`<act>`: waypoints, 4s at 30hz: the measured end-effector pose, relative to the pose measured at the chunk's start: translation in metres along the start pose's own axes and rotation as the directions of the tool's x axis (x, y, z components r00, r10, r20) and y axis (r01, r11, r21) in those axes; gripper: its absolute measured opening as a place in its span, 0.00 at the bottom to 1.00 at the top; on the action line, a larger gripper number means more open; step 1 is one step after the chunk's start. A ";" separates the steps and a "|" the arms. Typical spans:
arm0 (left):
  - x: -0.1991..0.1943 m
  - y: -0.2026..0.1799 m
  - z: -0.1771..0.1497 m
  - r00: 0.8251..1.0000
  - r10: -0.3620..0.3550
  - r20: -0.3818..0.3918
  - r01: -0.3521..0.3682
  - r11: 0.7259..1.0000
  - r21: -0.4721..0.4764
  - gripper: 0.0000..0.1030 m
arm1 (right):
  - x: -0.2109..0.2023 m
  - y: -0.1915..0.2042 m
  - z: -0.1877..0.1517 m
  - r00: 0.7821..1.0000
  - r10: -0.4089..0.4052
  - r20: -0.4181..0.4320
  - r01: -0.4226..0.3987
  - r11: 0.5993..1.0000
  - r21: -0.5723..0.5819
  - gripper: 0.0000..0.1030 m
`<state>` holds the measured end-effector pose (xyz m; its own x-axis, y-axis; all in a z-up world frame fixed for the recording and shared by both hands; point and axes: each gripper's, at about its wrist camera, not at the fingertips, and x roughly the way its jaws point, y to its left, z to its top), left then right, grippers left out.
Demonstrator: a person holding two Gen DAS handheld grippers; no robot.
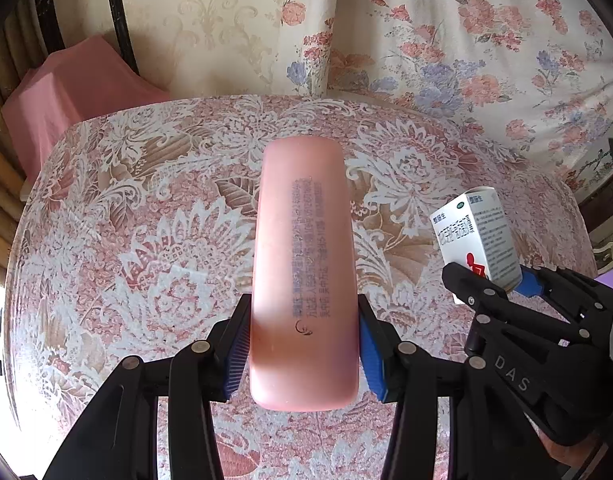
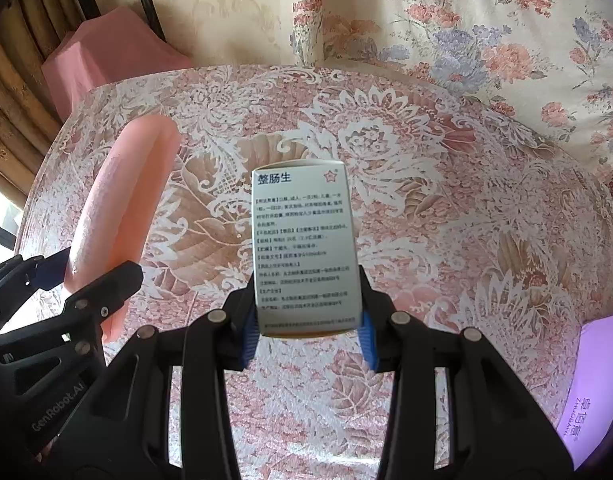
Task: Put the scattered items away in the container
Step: 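Lift the soap bar and white box and carry both over the purple box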
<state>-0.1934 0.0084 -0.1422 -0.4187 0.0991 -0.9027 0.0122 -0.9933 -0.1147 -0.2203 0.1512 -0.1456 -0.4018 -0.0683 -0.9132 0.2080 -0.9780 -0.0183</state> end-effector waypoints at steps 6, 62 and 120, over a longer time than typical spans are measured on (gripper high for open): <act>-0.001 0.000 -0.001 1.000 -0.001 0.002 0.001 1.000 0.002 0.47 | -0.002 0.000 0.000 1.000 0.000 0.005 0.000 1.000 0.002 0.42; -0.026 -0.078 0.001 0.999 -0.046 0.028 0.043 0.993 0.108 0.47 | -0.045 -0.077 -0.025 0.999 -0.033 0.038 0.028 0.989 0.146 0.42; -0.082 -0.430 -0.048 0.953 -0.304 -0.022 0.272 0.815 0.511 0.47 | -0.181 -0.379 -0.197 0.968 -0.249 0.036 0.181 0.788 0.589 0.42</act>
<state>-0.1209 0.4299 -0.0386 -0.3824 0.3974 -0.8342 -0.5679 -0.8133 -0.1271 -0.0503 0.5733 -0.0534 -0.4724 0.1703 -0.8648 -0.4343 -0.8988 0.0602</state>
